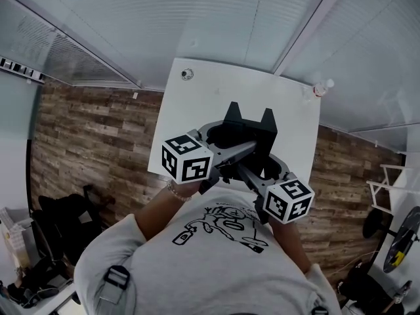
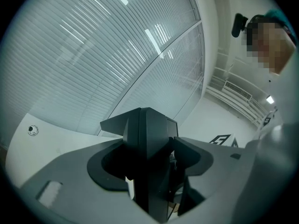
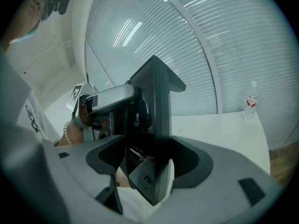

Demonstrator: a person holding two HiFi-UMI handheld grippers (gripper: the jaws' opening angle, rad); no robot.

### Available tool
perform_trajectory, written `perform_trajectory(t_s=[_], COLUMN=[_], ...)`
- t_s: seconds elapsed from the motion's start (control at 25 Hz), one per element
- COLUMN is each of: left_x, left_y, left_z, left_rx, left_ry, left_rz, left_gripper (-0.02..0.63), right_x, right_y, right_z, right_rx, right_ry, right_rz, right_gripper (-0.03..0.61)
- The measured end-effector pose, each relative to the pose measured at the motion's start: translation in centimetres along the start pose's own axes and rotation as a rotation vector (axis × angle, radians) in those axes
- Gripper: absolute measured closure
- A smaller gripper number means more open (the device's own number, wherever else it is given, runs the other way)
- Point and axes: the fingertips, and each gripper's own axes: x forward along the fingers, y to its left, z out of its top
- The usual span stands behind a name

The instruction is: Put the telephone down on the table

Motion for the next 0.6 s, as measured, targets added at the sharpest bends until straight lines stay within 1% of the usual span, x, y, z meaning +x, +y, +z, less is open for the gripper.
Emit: perform_trajectory(t_s=[0.2, 0.44, 0.6], left_x=[0.2, 0.6, 2.2], left_y=[0.1, 0.8, -1.4], left_z=[-0.2, -1.1, -2.7], left_rx=[-0.002, -0.019, -0.02], left_ry=[-0.008, 0.007, 0.023], left_rz=[0.001, 0.013, 0.023], left_gripper=[0.316, 0.316, 0.316], right_x=[0.0, 0.4, -2.2], right_y=[-0.2, -0.9, -1.8], right_z=[-0.1, -1.0, -2.3], right_rx=[-0.002, 0.015, 0.031], right_ry=[0.001, 0.012, 0.01], right_rz=[-0.001, 0.008, 0.017], right_gripper=[0.301, 0.301, 0.301])
